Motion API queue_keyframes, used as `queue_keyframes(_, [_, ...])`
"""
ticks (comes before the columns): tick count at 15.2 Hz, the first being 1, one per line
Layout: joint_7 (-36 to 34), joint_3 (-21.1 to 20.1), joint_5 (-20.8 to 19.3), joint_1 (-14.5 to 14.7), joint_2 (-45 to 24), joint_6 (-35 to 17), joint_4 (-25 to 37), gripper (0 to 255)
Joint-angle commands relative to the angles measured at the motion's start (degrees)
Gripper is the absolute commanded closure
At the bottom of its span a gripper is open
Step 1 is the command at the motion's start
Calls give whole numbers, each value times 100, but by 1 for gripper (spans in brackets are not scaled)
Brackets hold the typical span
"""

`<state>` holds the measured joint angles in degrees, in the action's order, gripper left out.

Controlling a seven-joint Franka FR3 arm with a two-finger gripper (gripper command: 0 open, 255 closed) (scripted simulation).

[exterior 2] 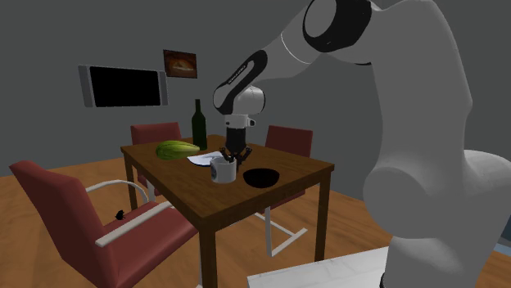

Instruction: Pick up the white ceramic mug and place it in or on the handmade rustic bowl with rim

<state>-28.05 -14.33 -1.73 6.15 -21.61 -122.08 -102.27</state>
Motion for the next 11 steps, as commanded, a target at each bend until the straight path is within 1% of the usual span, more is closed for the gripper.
queue_keyframes(1, [-1,-9,15,-1,63,116,56,255])
queue_keyframes(11, [14,-41,87,-22,344,785,451,255])
